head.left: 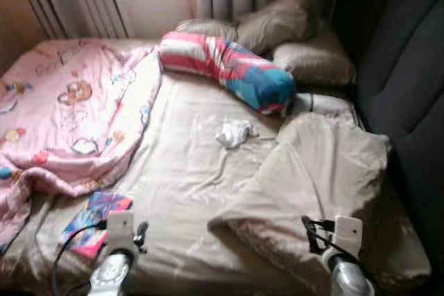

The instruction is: Clean up the room

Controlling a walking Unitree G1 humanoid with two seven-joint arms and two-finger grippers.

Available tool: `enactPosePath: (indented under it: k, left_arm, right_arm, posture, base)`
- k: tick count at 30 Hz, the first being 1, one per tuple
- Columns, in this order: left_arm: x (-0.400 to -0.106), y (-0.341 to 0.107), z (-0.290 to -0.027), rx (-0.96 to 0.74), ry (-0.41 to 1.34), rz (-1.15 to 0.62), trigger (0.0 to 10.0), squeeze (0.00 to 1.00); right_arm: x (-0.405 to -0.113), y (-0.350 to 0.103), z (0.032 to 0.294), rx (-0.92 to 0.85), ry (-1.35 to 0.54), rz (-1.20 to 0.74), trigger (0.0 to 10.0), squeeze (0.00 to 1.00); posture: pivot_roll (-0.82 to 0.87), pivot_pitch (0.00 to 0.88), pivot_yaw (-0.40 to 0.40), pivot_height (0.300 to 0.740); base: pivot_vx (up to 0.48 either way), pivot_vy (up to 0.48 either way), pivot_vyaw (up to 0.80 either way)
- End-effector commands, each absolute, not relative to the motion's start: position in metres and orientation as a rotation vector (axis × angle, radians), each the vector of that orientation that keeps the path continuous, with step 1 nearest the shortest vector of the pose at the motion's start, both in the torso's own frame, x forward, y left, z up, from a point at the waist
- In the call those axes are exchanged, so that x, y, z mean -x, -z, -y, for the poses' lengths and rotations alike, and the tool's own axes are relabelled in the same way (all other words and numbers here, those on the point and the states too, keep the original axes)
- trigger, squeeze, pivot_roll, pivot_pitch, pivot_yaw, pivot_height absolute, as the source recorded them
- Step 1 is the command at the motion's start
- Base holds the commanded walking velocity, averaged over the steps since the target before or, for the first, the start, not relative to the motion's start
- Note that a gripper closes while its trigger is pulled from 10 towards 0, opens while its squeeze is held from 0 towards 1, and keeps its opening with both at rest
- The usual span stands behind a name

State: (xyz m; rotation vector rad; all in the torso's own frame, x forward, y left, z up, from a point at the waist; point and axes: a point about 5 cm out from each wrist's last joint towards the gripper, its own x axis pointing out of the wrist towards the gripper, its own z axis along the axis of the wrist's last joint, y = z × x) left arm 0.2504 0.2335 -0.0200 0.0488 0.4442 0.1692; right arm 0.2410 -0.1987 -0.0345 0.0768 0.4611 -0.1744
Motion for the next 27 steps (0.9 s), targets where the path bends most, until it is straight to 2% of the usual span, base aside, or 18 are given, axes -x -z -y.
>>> enactPosePath:
  k: [1, 14, 27]
  left_arm:
    - [-0.2524, 0.0213, -0.2259, -0.039, -0.147, -0.454, 10.0, 0.00]
    - [-0.2518, 0.0220, -0.2273, -0.049, -0.138, -0.466, 10.0, 0.00]
    - [-0.2525, 0.0213, -0.2279, -0.045, -0.136, -0.463, 10.0, 0.00]
  right_arm:
    - [-0.2339, 0.0387, 0.2092, -0.069, 0.214, -0.494, 10.0, 0.00]
    - [-0.2328, 0.0407, 0.2094, -0.068, 0.229, -0.516, 10.0, 0.00]
    - [-0.2284, 0.0451, 0.2109, -0.087, 0.253, -0.556, 10.0, 0.00]
  posture:
    - [-0.08, 0.043, 0.014, 0.740]
    - [-0.07, 0.046, 0.015, 0.740]
    - [-0.07, 0.055, 0.021, 0.740]
  base:
    - [0.000, 0.000, 0.00]
    - [0.000, 0.000, 0.00]
    - [0.000, -0.271, 0.00]
